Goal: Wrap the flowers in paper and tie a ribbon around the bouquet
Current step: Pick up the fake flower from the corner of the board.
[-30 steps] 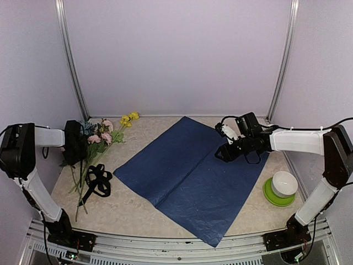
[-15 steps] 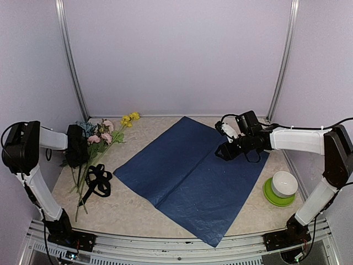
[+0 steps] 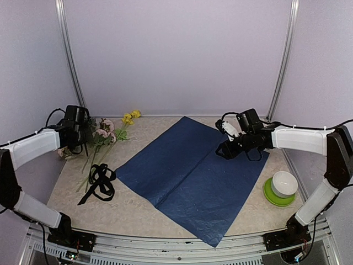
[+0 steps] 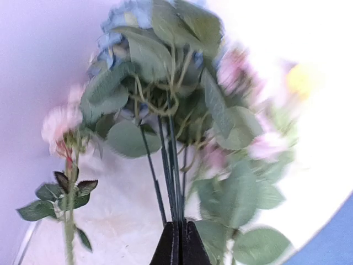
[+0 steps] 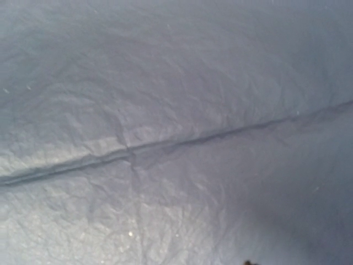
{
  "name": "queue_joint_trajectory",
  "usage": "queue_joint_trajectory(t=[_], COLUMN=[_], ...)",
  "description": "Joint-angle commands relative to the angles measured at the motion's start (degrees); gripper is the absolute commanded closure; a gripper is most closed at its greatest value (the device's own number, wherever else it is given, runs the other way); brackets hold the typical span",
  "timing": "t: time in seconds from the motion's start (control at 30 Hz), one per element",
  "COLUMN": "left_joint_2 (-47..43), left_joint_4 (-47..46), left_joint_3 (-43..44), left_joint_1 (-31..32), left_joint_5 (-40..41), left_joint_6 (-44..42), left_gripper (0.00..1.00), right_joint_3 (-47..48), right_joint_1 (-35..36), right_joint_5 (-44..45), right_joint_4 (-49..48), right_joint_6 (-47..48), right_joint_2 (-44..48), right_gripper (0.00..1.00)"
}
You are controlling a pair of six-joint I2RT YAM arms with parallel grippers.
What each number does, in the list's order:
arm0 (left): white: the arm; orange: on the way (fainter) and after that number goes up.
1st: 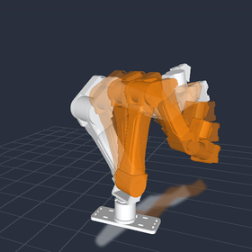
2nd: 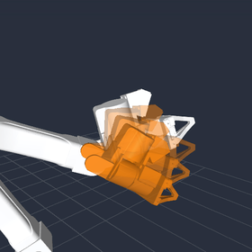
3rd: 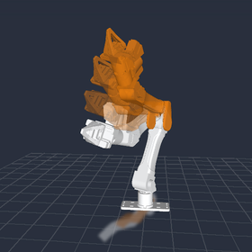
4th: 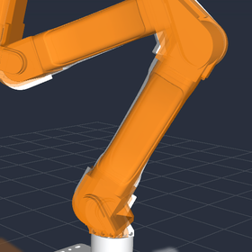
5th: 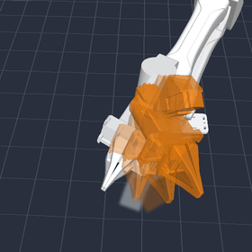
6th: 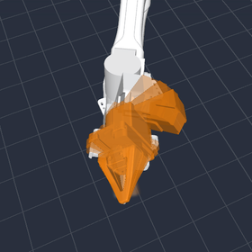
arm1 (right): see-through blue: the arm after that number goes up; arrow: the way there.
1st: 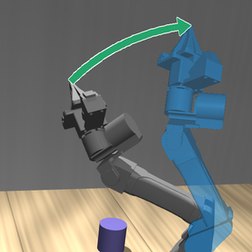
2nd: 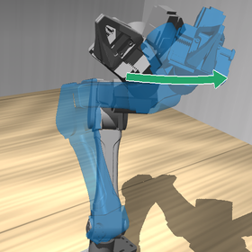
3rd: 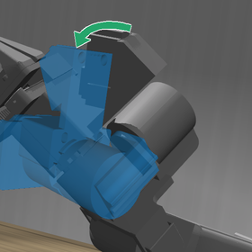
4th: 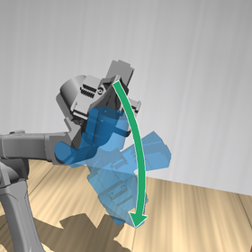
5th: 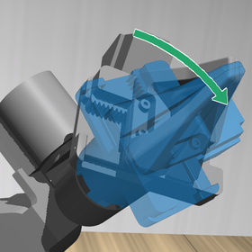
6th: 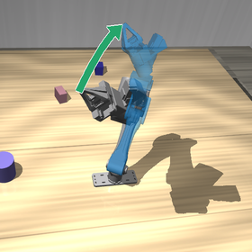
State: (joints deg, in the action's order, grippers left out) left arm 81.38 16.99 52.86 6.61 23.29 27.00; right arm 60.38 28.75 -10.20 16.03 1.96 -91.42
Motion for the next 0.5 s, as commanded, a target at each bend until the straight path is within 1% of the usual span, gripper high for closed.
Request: queue_joint_trajectory(t=[0.0,0.03,0.07,0.1,0.13,0.2,0.27,0.3,0.37,0.4,0.43,0.47], left_joint_2=[-11.4,-13.18,-14.58,-15.58,-15.83,-15.63,-16.49,-17.46,-21.1,-22.95,-24.54,-25.43], left_joint_4=[-1.77,-2.36,-3.06,-3.54,-3.53,-2.08,-3.66,-6.71,-14.61,-18.77,-24.16,-26.96], left_joint_3=[3.26,3.44,3.54,3.66,3.93,4.95,4.49,3.23,-0.51,-2.4,-5.01,-6.05], left_joint_1=[9.65,12.38,14.59,16.21,17.02,18.24,22.08,24.37,28.01,28.73,29.13,29.84], left_joint_5=[18.15,22.74,26.63,28.71,28.75,25.24,23.26,22.74,19.05,15.13,8.65,5.86], left_joint_6=[-3.93,-5.36,-8.65,-11.15,-12.92,-14.42,-17.25,-19.17,-21.54,-20.41,-18.71,-17.11], left_gripper=[1.0,1.0,1.0,1.0,1.0,1.0,1.0,1.0,1.0,1.0,1.0,1.0], right_joint_3=[1.17,0.86,0.55,0.2,-0.02,-0.36,-0.5,-0.68,-1.14,-1.28,-1.52,-1.57], right_joint_1=[0.25,0.27,0.25,0.3,0.25,0.25,0.25,0.25,0.33,0.34,0.34,0.4], right_joint_5=[-2.99,-3.59,-4.06,-4.41,-4.78,-5.96,-8.2,-9.87,-14.44,-16.99,-19.67,-22.2], right_joint_4=[-1.91,-2.68,-3.5,-4.27,-5.01,-6.21,-7.33,-8.18,-10.65,-12.17,-14.54,-16.23], right_joint_6=[1.21,1.41,1.51,1.55,1.64,1.58,1.2,0.94,0.12,-0.73,-1.63,-3.2], right_joint_2=[5.14,6.04,6.86,7.69,8.4,9.44,10.32,10.73,11.5,11.78,11.99,12.11], right_gripper=[0.49,0.49,0.49,0.49,0.49,0.49,0.49,0.49,0.49,0.49,0.49,0.49])
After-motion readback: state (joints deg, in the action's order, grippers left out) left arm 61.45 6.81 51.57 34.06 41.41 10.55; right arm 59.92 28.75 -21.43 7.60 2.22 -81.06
